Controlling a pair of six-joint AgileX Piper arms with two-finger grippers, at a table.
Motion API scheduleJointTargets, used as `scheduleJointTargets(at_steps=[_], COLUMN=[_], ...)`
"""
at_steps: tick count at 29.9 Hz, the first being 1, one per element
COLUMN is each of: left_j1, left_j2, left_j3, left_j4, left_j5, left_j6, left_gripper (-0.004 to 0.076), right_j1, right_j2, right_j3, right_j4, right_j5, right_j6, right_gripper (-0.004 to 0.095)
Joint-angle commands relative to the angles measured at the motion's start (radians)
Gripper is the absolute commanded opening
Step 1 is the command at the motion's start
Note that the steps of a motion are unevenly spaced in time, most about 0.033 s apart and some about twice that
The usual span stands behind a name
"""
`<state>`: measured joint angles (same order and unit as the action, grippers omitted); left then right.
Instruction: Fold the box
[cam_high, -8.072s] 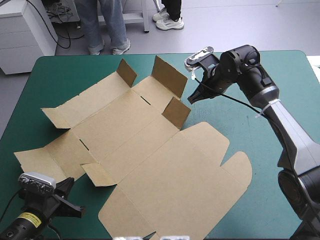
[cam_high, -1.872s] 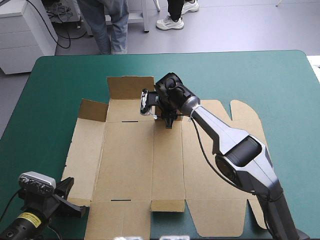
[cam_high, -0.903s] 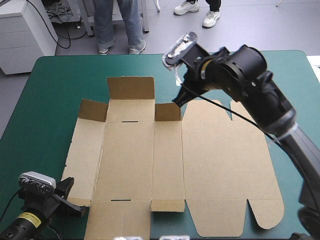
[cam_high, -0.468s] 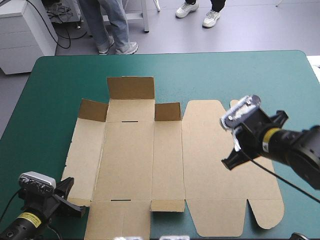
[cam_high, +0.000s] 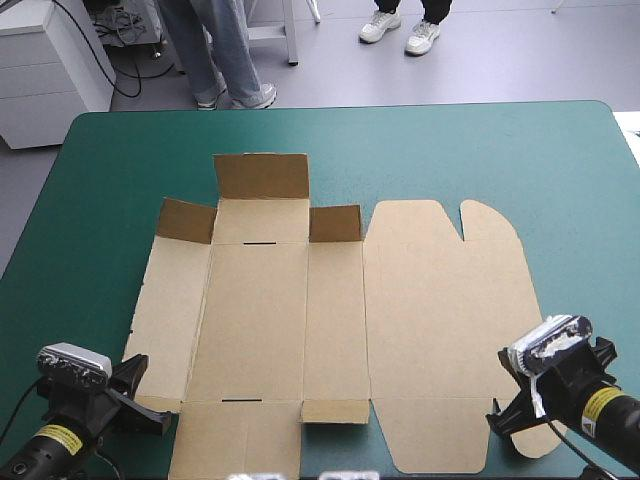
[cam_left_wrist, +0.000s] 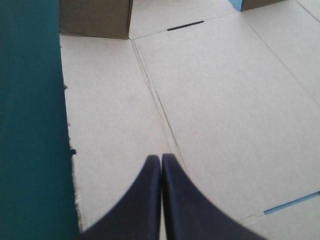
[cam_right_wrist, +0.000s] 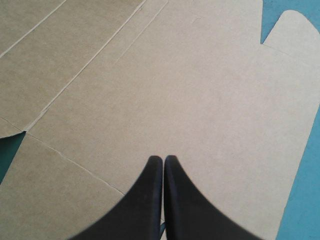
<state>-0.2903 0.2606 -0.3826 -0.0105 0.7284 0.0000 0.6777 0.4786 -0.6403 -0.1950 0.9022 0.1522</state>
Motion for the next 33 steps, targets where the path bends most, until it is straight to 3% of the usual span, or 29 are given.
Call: scheduleJointTargets(at_steps=[1, 13, 16, 23, 33], left_j1=[-0.003, -0.003, -0.003, -0.003, -0.003], left_j2=[0.011, 0.011, 0.011, 0.011, 0.011], left_j3=[-0.024, -0.024, -0.024, -0.024, -0.024], left_j4=[-0.003, -0.007, -0.023, -0.059, -0.137], left_j5=[-0.068, -0.066, -0.066, -0.066, -0.079], left_j6=[-0.006, 0.000, 0.006, 0.028, 0.021], left_gripper=[-0.0008, 0.0009, 0.0092, 0.0393, 0.0405], right_j1=[0.000, 0.000, 0.000, 0.000, 0.000], right_j2=[-0.073, -0.156, -0.156, -0.156, -0.156], right_j3=[0.052, 0.175, 0.192, 0.197, 0.197], right_j4=[-0.015, -0.013, -0.002, 0.000, 0.002], right_j5=[-0.112, -0.154, -0.199, -0.207, -0.209], right_j6=[0.023, 0.023, 0.023, 0.023, 0.023], right_gripper=[-0.0012, -0.0012, -0.0012, -0.0012, -0.0012])
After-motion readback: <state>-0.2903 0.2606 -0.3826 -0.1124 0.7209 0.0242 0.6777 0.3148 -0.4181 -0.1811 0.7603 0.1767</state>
